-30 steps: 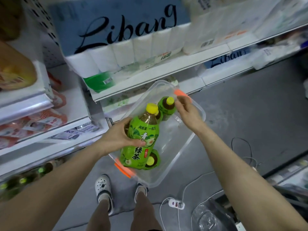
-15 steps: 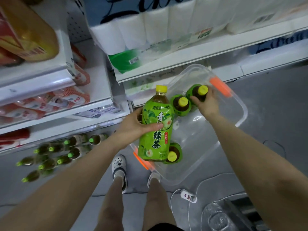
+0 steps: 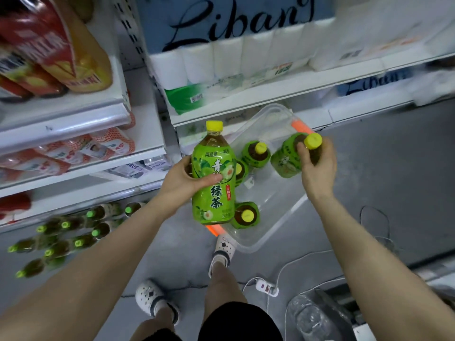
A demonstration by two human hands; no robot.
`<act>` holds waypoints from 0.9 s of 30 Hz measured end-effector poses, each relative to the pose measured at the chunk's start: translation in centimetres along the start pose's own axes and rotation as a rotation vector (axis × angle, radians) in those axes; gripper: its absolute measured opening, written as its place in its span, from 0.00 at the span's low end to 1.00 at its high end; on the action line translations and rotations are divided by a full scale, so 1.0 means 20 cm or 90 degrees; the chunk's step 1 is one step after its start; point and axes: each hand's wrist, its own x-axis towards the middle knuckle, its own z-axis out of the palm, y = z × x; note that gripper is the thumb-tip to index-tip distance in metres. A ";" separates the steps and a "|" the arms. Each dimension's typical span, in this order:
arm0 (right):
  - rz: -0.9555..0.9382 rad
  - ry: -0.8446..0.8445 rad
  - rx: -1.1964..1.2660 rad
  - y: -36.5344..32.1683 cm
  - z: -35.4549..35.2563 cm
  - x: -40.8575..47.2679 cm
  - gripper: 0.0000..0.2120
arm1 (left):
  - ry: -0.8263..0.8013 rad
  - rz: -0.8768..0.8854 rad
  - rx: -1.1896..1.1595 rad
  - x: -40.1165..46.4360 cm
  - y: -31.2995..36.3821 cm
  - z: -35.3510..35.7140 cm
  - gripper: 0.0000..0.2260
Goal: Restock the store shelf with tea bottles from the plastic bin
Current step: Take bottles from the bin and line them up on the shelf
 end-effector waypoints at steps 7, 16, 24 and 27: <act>-0.152 -0.033 0.006 -0.50 -0.14 -0.44 0.12 | 0.008 0.087 -0.071 -0.35 0.02 -0.29 0.39; -0.327 -0.154 -0.014 -1.26 0.15 -1.21 0.10 | 0.119 0.195 -0.106 -1.06 -0.18 -1.07 0.45; -0.496 -0.301 0.019 -1.88 0.63 -1.92 0.12 | 0.328 0.238 -0.122 -1.79 -0.51 -1.92 0.44; -0.537 -0.352 0.016 -2.11 0.80 -2.14 0.12 | 0.417 0.241 -0.129 -2.02 -0.62 -2.18 0.44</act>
